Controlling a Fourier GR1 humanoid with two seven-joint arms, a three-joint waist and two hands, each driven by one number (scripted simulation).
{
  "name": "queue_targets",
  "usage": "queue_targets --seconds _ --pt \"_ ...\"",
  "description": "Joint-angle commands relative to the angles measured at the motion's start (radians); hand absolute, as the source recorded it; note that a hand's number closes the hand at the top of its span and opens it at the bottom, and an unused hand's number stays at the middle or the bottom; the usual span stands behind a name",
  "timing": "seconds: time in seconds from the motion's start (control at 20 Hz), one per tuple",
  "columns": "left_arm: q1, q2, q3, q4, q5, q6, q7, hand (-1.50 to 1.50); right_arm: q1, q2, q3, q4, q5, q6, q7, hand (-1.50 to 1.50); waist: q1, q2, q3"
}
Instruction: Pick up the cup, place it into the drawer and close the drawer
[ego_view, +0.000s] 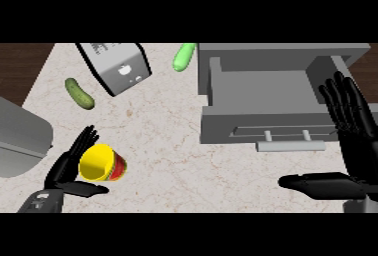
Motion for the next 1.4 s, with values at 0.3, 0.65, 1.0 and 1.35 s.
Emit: queue_targets --seconds 0.3,0.65,1.0,1.35 --pt "-0.075 -0.035 -0.008 0.078 0.000 -0.104 -0.130 -1.50 -0.053 0.009 0.001 0.004 -0.002 -0.017 0.039 -1.50 -0.002 0.000 0.000" --pt "-0.095 -0.081 -0.013 0.076 0.030 -0.191 -0.121 -1.50 -0.010 0.001 0.002 0.006 -0.005 0.007 0.010 -1.50 -0.008 0.002 -0.001" --pt "-0.080 -0.118 -0.042 0.054 0.039 -0.252 -0.126 1.50 -0.016 -0.001 -0.021 0.019 -0.028 0.009 0.005 -1.50 -0.001 0.000 0.000" --pt "-0.086 -0.121 -0.047 0.022 0.094 -0.405 -0.083 1.50 -0.022 -0.007 -0.026 0.027 -0.022 0.004 0.030 -1.50 0.005 -0.001 0.000"
